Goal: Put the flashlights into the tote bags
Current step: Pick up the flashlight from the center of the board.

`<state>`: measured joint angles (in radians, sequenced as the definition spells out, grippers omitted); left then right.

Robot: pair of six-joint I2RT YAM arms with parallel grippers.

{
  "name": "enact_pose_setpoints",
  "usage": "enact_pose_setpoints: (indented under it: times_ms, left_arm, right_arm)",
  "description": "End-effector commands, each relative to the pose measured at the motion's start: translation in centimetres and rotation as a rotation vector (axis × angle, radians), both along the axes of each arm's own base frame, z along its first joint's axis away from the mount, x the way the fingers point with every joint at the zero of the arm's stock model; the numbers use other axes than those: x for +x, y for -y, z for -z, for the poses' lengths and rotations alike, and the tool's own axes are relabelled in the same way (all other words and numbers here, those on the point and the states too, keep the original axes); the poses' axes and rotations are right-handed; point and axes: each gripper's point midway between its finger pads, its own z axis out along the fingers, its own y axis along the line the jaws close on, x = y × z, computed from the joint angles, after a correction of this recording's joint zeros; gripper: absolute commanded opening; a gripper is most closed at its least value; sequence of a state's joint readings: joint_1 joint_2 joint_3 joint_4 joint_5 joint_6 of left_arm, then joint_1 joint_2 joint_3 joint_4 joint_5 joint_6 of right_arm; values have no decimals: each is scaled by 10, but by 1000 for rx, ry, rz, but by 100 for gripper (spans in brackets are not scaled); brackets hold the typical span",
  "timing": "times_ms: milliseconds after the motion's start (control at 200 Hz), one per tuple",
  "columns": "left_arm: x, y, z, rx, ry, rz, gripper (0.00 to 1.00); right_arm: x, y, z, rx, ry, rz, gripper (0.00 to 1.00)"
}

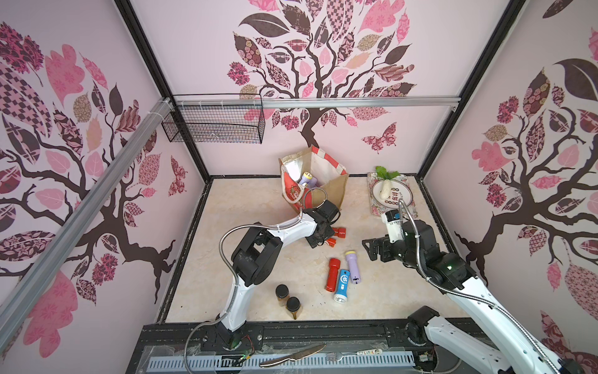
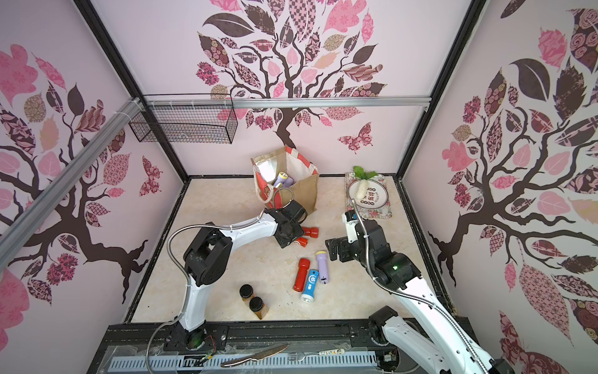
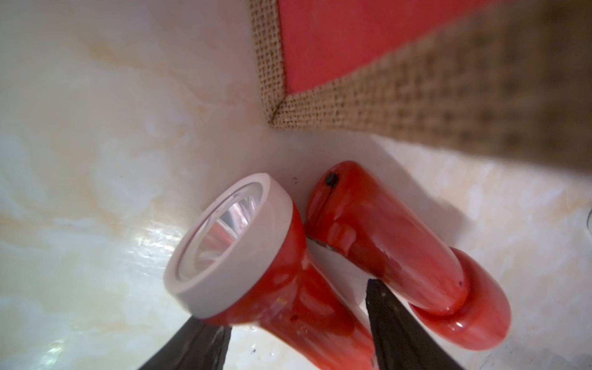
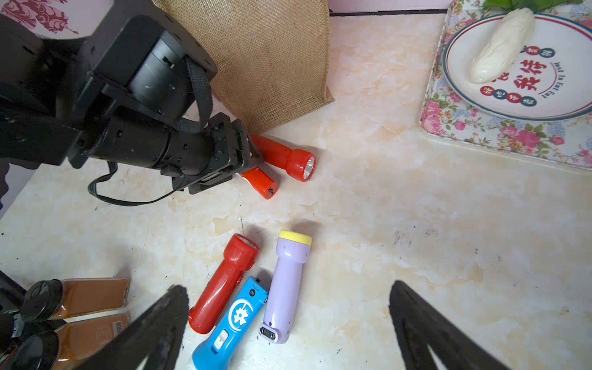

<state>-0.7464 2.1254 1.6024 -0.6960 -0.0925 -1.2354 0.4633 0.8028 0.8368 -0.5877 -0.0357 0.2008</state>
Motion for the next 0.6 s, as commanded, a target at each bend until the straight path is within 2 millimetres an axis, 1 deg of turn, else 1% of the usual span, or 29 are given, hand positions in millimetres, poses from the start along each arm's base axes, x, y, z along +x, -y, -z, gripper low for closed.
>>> enact_pose_setpoints:
  times_ms: [0,140,290,525,595]
  left_arm:
    - [-4,8,2,24,-9,20,68]
    - [-15,2,9,54,-30,49,67]
    - [-29,-14,9,85,-41,60,57]
    - [-56,-46,12,138,-55,75,39]
    - [-62,-54,14,160,-60,93,36]
  right_arm:
    - [0,5,-7,-17,29,8,100]
    - [0,8,-10,-33,39,15,100]
    - [0,10,-11,-40,45,19,100]
    - [-1,11,-14,-41,49,21,100]
    - [0,11,-15,-40,50,20,100]
